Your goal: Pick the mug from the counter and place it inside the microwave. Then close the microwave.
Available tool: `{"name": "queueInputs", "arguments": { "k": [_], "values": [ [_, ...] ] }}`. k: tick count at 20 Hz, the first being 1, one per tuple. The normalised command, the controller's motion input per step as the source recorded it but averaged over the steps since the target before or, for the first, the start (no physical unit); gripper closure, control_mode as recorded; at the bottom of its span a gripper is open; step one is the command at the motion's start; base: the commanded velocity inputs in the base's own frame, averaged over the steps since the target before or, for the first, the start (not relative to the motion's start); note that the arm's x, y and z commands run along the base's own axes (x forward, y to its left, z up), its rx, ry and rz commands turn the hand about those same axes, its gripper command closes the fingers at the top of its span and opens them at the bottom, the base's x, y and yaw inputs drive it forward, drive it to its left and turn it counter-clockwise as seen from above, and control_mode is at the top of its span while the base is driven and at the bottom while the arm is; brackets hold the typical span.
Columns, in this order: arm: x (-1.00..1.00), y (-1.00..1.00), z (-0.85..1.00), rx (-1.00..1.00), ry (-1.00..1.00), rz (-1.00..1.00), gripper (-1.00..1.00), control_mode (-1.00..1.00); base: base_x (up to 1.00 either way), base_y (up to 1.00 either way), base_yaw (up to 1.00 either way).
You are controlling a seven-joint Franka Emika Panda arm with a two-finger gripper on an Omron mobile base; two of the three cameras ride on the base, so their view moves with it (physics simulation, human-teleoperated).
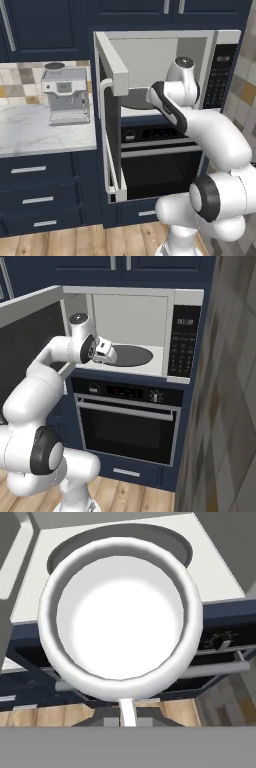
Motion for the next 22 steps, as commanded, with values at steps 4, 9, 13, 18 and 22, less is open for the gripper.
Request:
{"name": "queueInputs", "arguments": {
  "k": [4, 9, 13, 18, 22],
  "values": [
    [0.26, 0.02, -0.07, -0.02, 0.0, 0.0, 1.0, -1.0, 0.0, 0.0, 0.0],
    [0.41, 0.0, 0.0, 0.0, 0.0, 0.0, 1.0, -1.0, 0.0, 0.0, 0.0],
    [0.47, 0.0, 0.0, 0.0, 0.0, 0.0, 1.0, -1.0, 0.0, 0.0, 0.0],
    [0.37, 0.0, 0.0, 0.0, 0.0, 0.0, 1.0, -1.0, 0.0, 0.0, 0.0],
    [0.21, 0.0, -0.03, -0.01, 0.0, 0.0, 1.0, -1.0, 0.0, 0.0, 0.0]
  ]
}}
